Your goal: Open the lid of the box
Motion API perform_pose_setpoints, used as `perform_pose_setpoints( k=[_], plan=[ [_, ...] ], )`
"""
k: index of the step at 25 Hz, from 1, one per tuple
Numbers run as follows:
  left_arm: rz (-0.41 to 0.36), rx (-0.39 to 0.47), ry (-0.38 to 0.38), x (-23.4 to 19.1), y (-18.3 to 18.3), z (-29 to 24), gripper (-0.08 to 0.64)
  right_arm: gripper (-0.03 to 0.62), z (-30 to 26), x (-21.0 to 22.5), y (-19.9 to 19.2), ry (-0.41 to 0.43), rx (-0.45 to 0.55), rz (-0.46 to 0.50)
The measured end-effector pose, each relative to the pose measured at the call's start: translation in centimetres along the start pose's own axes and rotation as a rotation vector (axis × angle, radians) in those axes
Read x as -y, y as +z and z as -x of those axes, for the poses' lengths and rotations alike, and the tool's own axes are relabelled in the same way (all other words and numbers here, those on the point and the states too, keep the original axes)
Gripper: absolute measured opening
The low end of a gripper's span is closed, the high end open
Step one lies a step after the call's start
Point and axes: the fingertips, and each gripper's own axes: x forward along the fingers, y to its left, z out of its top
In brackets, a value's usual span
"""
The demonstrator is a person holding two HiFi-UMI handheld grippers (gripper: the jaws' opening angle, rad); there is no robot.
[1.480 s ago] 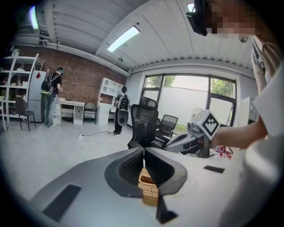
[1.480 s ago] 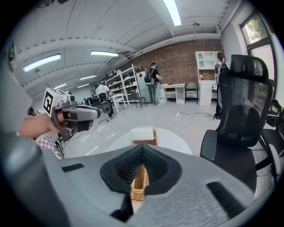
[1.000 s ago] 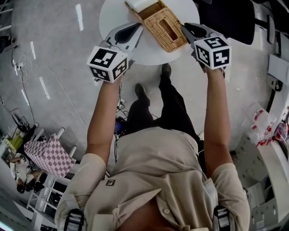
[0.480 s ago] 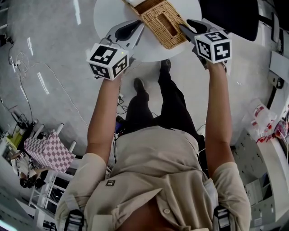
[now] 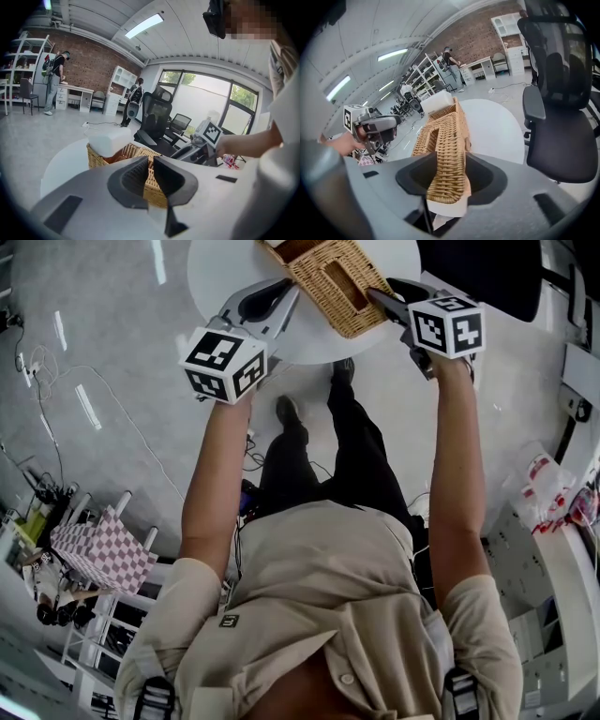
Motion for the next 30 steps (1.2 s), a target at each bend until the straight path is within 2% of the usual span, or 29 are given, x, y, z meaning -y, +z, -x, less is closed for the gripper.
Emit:
perform_pose_setpoints(
  k=[8,11,18,30],
  plan=[
    [0.002,0.009,0.007,-0.2,0.5,0.3,0.012,0.132,0.5,-0.6,0.0,-0.009,-0.027,0.034],
    [0.004,0.011,0.010,-0.5,0.6,0.8,0.012,0.097,1.1,-1.1,0.8,-0.005,0.003,0.017],
    [0.011,0.013,0.008,-0.6,0.5,2.0,0.012,0.074,2.2,-2.6,1.9,0.011,0.049,-0.009],
    [-0.002,0.047,-0.005,1.0,2.7,3.5,0.012,0.038,4.8,-6.6,4.1,0.025,0.097,0.070]
  ],
)
